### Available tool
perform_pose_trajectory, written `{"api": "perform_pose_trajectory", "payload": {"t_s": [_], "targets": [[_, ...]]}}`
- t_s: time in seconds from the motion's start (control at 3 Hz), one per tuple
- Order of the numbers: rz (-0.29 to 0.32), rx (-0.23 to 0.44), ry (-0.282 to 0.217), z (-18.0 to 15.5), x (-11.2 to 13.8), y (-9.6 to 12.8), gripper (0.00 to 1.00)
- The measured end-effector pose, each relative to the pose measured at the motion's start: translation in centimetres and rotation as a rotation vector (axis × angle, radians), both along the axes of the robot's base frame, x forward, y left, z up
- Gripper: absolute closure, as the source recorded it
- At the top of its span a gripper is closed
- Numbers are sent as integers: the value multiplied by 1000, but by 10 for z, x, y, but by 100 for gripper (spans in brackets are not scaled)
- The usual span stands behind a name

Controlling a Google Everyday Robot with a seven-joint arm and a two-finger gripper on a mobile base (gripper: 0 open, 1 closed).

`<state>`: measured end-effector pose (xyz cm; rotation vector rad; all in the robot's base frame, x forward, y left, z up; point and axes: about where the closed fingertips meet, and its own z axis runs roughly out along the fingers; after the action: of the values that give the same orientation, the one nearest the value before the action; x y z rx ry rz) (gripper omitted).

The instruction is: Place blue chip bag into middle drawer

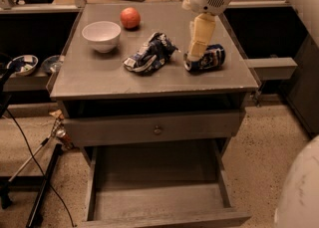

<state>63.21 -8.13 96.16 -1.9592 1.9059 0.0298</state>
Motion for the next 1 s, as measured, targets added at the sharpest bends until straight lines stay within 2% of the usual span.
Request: {"api": "perform_pose_trajectory", "payload": {"t_s": [0.33, 0.67, 1.0], "targets": [[-9, -4, -2, -7, 8, 3, 0], [-80, -40, -6, -23, 68, 9, 0], [-80, -40, -7, -23, 68, 9, 0]]}}
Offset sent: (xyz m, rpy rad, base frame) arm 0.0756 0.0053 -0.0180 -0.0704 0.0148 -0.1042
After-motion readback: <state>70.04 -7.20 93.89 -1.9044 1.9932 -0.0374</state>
